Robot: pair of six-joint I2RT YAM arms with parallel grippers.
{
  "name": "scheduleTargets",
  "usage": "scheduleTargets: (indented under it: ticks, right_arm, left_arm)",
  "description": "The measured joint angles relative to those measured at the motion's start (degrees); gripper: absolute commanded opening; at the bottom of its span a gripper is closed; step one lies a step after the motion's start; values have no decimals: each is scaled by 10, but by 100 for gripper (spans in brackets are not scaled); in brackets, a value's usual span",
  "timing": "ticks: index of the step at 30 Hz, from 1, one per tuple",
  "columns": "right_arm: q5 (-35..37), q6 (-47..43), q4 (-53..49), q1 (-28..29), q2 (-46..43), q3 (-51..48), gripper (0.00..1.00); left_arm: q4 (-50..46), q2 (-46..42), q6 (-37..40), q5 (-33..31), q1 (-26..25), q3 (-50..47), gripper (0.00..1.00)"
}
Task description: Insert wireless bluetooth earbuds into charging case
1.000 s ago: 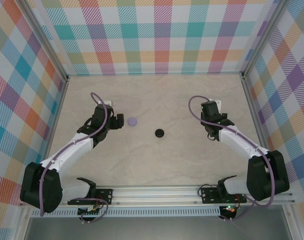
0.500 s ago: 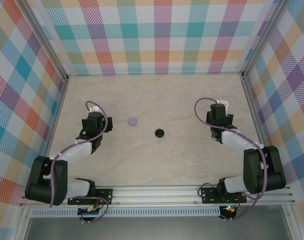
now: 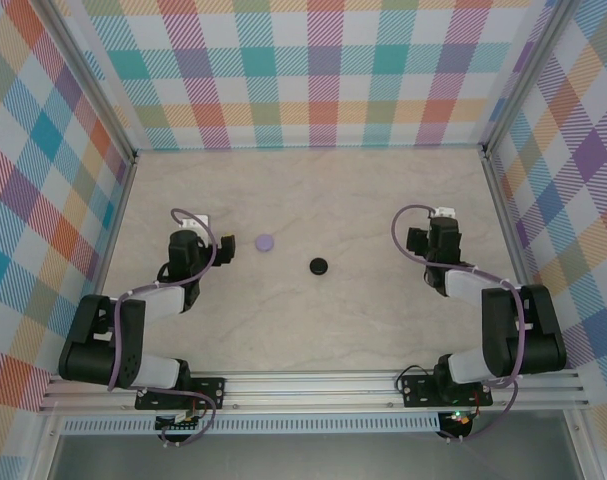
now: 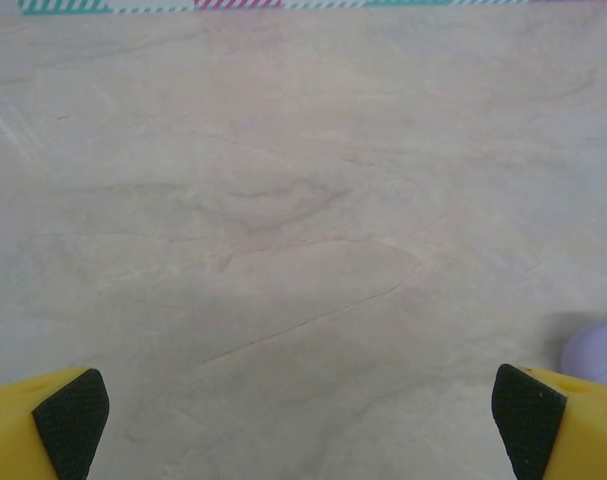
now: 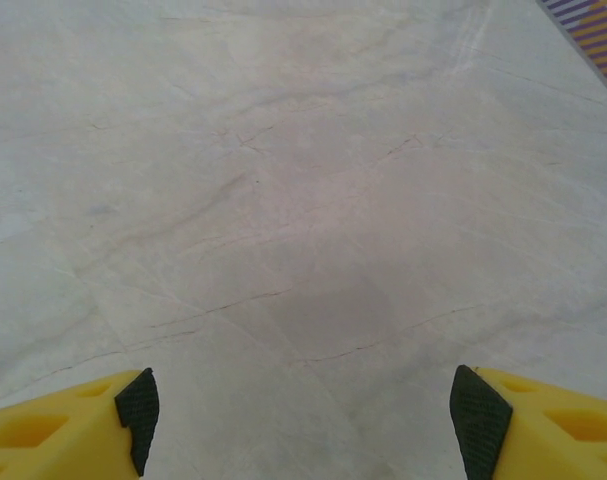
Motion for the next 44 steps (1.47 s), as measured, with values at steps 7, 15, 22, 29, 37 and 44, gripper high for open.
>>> scheduleTargets:
  ticks: [7,15,22,29,37,44]
  right_arm:
    - [-58,0,58,-24,-7,-30,79]
    - [-93,-20,148,-26,9,-58,81]
    - [-115,-32,196,-26,58,-61,100]
    - [-121,-39,214,-27,59,-63,100]
    - [-124,-39,214,-27,59,-63,100]
    - [-126,-39,214,-27,59,-63,100]
  left_arm:
    - [56,42,0,43,14,-12,100]
    - [109,80,0,60,16,-19,100]
    - [102,88,-16,22,19,-8,100]
    - [100,89,-24,6,19,-6,100]
    - [93,89,-24,4,19,-6,100]
    - [93,89,-24,4,19,-6,100]
